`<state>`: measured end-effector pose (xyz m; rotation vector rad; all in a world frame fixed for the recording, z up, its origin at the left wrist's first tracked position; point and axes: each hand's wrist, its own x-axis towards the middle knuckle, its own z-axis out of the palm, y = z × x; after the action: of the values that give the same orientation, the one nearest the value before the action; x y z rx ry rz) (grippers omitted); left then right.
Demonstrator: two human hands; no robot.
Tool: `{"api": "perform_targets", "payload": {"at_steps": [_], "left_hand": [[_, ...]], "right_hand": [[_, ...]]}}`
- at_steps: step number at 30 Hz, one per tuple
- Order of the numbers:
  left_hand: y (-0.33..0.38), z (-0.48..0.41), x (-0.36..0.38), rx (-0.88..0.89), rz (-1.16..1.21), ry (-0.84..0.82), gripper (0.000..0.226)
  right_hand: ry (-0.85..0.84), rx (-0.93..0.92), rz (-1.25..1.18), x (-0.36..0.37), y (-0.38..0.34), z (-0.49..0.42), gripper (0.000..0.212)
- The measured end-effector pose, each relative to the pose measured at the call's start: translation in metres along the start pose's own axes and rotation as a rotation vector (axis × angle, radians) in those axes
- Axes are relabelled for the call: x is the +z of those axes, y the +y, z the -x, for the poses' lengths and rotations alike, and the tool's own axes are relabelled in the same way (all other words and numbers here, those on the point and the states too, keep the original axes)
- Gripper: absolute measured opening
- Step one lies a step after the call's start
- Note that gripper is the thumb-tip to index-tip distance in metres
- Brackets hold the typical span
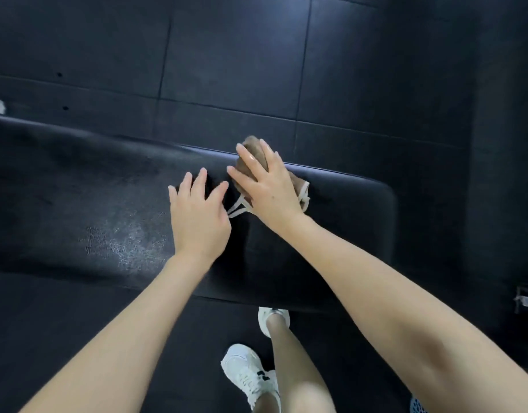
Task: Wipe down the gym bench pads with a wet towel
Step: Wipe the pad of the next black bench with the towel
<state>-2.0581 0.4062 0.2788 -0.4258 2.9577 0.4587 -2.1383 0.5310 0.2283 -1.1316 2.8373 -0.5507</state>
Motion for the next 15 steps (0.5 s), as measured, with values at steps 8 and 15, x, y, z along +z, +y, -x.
{"api": "perform_targets", "payload": {"at_steps": [8,15], "left_hand": [[0.014,0.02,0.008,-0.029,-0.167,-0.235,0.053],[0.01,0.039,0.012,0.0,-0.22,-0.241,0.058]], "right_hand": [[0.042,0.388,0.073,-0.056,0.099,0.121,0.055],[0.122,0.75,-0.061,-0.054,0.061,0.199,0.046]]}}
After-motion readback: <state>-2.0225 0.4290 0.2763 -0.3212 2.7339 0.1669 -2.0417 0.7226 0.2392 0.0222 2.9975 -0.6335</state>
